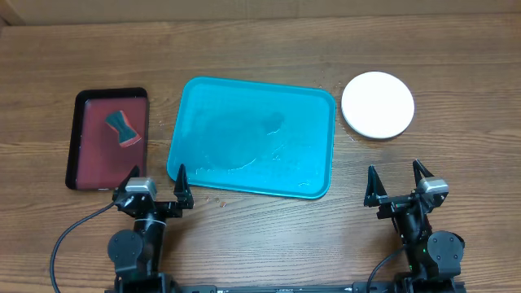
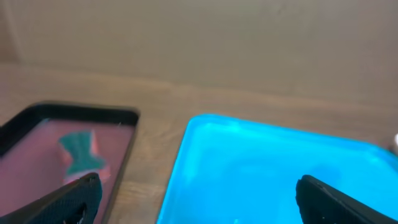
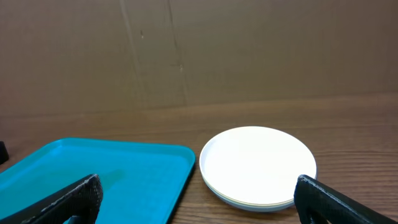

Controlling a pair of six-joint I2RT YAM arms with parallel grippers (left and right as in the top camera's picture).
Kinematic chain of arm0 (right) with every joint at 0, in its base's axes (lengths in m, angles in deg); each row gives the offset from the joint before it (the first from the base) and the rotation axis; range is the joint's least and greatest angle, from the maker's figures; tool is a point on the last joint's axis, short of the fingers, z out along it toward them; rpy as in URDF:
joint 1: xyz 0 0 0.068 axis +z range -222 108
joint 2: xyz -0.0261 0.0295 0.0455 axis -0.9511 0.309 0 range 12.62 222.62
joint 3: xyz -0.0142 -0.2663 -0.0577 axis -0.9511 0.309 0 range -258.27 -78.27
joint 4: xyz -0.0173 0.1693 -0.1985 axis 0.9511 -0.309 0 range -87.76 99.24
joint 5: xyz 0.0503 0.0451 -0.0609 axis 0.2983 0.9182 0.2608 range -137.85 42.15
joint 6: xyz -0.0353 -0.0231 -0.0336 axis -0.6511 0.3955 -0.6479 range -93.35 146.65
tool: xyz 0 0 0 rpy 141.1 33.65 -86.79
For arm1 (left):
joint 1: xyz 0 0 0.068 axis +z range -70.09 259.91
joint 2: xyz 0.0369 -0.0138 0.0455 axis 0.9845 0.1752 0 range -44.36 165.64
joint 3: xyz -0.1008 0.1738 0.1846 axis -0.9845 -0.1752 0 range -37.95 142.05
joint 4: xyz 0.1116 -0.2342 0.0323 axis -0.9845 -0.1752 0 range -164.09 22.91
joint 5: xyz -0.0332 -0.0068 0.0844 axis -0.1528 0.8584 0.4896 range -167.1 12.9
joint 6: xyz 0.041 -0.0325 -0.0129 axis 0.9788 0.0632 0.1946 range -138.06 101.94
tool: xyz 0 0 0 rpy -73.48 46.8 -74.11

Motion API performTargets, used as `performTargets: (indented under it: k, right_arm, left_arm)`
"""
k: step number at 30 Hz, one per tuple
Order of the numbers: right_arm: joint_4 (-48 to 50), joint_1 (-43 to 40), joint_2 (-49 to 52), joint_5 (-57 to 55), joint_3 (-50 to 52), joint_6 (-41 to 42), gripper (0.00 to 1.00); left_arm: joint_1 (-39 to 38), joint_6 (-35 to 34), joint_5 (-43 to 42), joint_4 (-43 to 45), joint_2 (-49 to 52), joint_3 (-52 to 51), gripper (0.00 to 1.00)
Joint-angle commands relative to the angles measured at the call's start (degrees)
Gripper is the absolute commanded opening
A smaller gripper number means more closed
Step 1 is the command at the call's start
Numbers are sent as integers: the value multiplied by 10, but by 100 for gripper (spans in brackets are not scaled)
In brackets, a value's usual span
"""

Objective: Clean dirty plates on tray and stack at the side

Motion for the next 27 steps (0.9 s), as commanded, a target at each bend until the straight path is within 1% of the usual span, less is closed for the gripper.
performTargets:
  k: [1,3,4,9,13,20,27]
  right_arm:
    - [3,-2,-4,-5,6,-2,100]
    - [3,-2,-4,-5,6,-2,100]
    - [3,-2,-4,-5,6,-2,100]
    - [3,-2,-4,-5,6,-2,100]
    - [3,-2,-4,-5,6,-2,100]
    - [3,-2,-4,-5,6,-2,100]
    - [3,-2,-4,-5,6,-2,100]
  left_arm:
    - [-18,1,114,-48,-29,-4,100]
    - [-22,-6,146,-76,-45,-4,100]
    - [-22,-7,149,-80,-53,-4,100]
    - [-22,-1,148,-80,-78,-4,100]
    - [-27,29,138,-81,-88,-4,100]
    - [-64,61,141,-81,-104,-4,100]
    - [-71,66,142,-81,-104,-4,100]
